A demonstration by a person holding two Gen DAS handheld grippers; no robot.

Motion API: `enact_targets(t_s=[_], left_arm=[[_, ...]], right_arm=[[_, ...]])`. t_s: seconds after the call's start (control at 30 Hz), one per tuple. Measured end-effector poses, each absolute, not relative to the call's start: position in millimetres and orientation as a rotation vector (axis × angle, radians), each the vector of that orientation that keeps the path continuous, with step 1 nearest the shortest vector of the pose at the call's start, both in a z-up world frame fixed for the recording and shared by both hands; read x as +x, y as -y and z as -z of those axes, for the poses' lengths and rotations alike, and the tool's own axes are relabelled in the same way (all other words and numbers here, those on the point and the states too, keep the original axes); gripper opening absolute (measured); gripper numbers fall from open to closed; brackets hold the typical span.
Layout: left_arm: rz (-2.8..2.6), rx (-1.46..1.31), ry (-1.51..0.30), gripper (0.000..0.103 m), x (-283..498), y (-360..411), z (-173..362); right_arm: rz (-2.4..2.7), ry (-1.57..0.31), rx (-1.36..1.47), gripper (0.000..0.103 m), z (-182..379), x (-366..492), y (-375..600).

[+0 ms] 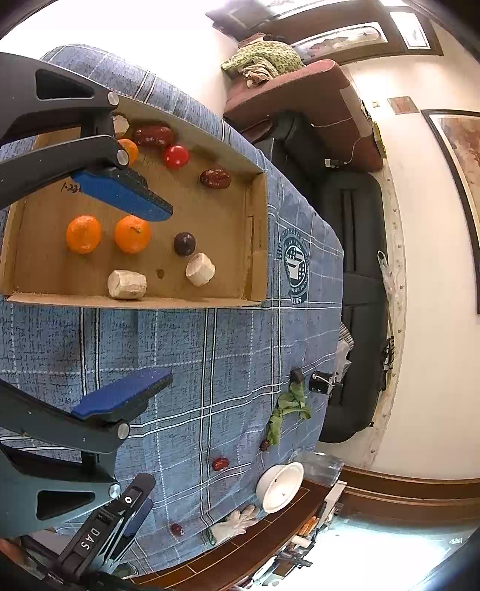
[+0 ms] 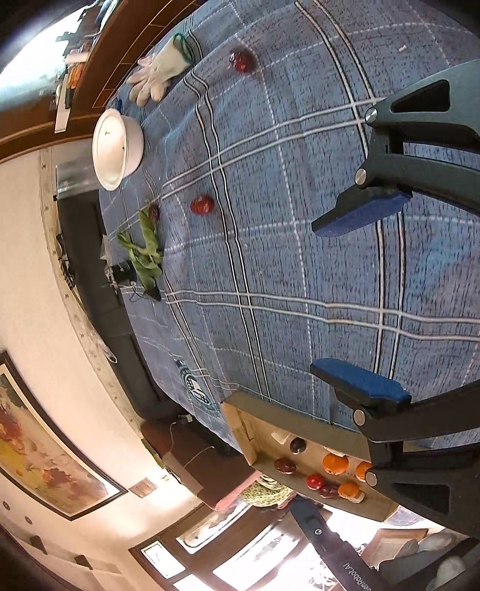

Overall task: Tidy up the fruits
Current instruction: 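Move both open tools back over the table toward the remaining dates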

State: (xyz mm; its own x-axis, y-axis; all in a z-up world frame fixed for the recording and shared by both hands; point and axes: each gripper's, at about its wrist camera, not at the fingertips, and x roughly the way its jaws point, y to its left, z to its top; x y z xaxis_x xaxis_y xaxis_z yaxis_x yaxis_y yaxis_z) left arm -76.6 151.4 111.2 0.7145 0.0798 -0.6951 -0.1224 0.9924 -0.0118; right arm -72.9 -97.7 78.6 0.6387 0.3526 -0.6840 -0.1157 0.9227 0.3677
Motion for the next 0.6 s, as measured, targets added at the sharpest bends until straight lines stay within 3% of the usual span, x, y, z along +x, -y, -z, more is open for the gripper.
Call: enact_targets(t_s=[0.6], left_arm=[[-0.026, -0.07, -0.865, 0.081, -57.1, -126.9, -81.9]], right_arm=[[-0.102, -0.844, 0.349, 0.073, -68.1, -71.8, 185.4]])
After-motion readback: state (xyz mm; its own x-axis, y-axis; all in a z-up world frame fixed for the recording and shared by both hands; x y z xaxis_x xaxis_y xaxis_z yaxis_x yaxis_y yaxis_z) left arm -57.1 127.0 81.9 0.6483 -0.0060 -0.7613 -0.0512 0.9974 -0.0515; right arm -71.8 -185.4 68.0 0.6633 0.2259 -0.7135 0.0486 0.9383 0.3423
